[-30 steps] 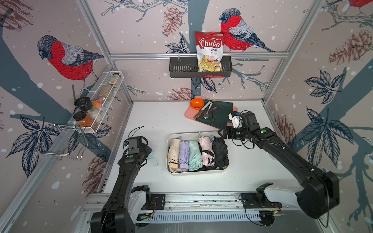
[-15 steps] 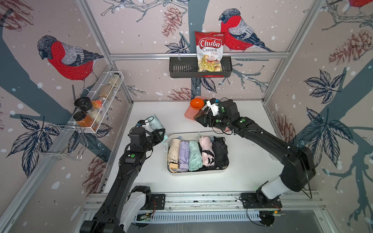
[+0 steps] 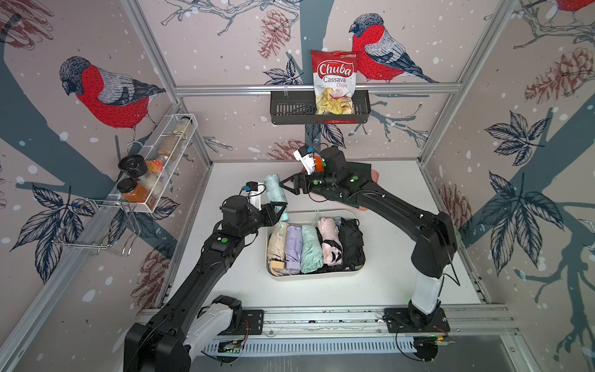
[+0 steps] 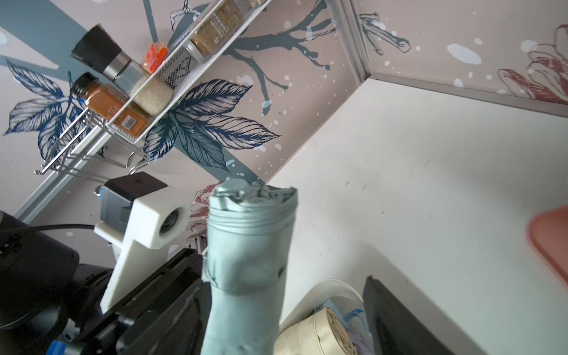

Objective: Put the umbrella into the storage box
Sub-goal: Place the umbrella in the storage box.

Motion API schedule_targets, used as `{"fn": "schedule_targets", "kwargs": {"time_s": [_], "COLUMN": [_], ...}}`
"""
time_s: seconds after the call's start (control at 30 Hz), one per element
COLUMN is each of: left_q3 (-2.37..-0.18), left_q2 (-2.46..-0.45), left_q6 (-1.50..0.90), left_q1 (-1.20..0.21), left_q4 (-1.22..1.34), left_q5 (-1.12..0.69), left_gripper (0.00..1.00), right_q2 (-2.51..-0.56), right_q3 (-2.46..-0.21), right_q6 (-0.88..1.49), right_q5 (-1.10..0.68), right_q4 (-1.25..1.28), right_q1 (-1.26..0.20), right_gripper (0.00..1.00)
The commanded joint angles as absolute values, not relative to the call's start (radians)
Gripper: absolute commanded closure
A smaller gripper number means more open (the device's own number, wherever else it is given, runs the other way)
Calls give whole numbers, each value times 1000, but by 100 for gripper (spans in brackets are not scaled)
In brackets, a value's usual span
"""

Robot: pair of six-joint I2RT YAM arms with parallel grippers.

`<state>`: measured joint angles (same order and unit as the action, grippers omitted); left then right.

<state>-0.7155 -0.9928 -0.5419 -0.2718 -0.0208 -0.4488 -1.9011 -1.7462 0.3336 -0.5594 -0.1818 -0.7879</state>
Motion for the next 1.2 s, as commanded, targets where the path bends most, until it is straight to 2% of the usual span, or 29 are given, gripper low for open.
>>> {"fn": "schedule_targets", "kwargs": {"time_s": [0.0, 0.17, 0.27, 0.33, 0.4, 0.47, 0.5, 0.53, 0.6, 0.67, 0.73, 0.93, 1.17], "left_q3": [-731, -733, -737, -738, -743, -749, -753, -756, -760, -763, -765, -746, -721], "left_q2": [-1006, -1011, -1009, -1012, -1021, -1033, -1039, -1043, -1046, -1042, -1029, -958, -945], "left_q6": [-507, -502, -497, -499, -500, -503, -503, -505, -509, -511, -510, -538, -624], "left_q1": [-279, -293, -304, -309, -310, -310, -310, -310, -310, -310, -309, -309, -303], "left_q4": [106, 128, 134, 139, 139, 142, 140, 137, 132, 115, 94, -26, -246], "left_q5": [-488, -503, -508, -510, -509, -508, -506, -504, -500, -499, -511, -461, -110], "left_gripper": [100, 100, 100, 100, 100, 94, 88, 76, 41, 16, 0, 0, 0], "right_q2": [-1926, -1949, -1957, -1964, -1974, -1986, -1993, -1998, -1999, -1987, -1972, -1961, -2002], "right_q3": [-1789, -1813, -1822, -1836, -1853, -1878, -1896, -1909, -1932, -1933, -1940, -1979, -2016], "right_q6": [260, 254, 246, 233, 207, 169, 148, 127, 72, 10, -59, -249, -412], "right_q5": [-539, -519, -527, -545, -576, -596, -595, -588, -556, -500, -442, -351, -315], "right_q4": [-243, -267, -270, -277, -290, -327, -353, -377, -429, -463, -496, -588, -662], "right_q1": [-809, -818, -819, -822, -822, -821, -821, -821, -819, -817, -810, -782, -788], "right_gripper": [19, 23, 30, 36, 47, 59, 64, 69, 77, 81, 84, 87, 89]}}
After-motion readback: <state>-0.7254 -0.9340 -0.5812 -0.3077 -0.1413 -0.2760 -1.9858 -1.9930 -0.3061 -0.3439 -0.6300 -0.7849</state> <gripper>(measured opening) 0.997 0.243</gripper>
